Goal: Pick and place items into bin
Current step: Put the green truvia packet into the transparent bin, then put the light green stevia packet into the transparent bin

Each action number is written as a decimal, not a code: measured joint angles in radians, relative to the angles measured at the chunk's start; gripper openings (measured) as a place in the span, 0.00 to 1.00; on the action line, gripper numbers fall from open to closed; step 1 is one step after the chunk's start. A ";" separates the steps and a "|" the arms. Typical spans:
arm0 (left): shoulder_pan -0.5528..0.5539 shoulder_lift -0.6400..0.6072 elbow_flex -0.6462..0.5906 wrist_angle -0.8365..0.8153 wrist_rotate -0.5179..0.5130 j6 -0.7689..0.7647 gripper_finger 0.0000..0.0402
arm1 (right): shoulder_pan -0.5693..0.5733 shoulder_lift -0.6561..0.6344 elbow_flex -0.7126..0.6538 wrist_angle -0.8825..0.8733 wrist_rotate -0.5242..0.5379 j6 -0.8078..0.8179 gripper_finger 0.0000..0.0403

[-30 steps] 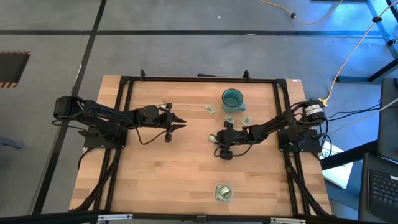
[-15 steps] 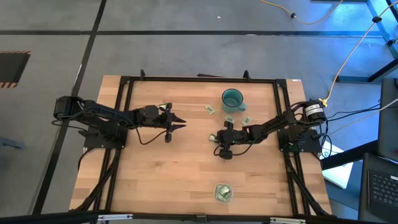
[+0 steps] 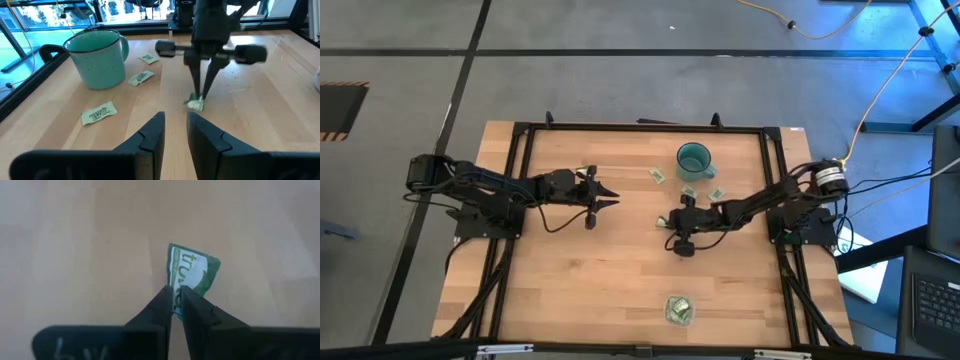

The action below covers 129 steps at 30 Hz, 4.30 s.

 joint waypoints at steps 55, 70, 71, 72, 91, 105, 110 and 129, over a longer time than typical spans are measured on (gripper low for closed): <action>0.000 0.000 0.000 0.008 -0.019 0.000 0.19 | 0.639 0.087 0.404 -0.379 0.059 0.761 0.10; 0.000 0.000 0.000 0.007 -0.019 0.001 0.19 | 0.629 0.072 0.404 -0.389 0.039 0.738 0.34; 0.000 0.000 0.000 0.007 -0.019 0.001 0.19 | 0.624 0.057 0.404 -0.390 0.043 0.738 0.34; 0.000 0.000 0.000 0.007 -0.019 0.001 0.19 | 0.618 0.037 0.404 -0.395 0.062 0.738 0.34; 0.000 0.000 0.000 0.005 -0.019 0.012 0.19 | 0.093 -0.423 0.242 -1.214 0.192 0.869 0.35; 0.000 0.000 0.000 0.000 -0.019 0.043 0.19 | -0.302 -0.429 -0.029 -0.838 0.041 0.584 0.34; 0.000 0.000 0.000 -0.001 -0.019 0.044 0.19 | -0.329 -0.429 -0.077 -0.778 0.035 0.538 0.30; 0.000 0.000 0.000 -0.007 -0.019 0.045 0.19 | -0.332 -0.267 -0.092 -0.727 0.021 0.519 0.26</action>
